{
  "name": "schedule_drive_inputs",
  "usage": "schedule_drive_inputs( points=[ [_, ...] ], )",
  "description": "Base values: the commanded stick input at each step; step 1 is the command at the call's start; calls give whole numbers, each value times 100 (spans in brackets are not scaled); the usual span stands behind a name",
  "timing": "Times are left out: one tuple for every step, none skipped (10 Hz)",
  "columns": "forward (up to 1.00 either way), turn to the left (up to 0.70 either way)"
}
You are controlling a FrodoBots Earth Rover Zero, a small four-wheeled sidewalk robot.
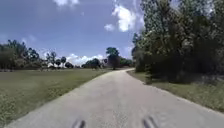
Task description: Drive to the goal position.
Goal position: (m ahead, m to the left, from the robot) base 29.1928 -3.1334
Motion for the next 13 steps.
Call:
schedule_drive_inputs(
  points=[
    [50, 0],
    [50, 0],
    [50, 0],
    [50, 0],
    [50, 0],
    [50, 0],
    [50, 0],
    [50, 0],
    [50, 0],
    [50, 0],
    [50, 0],
    [50, 0],
    [50, 0]
  ],
)
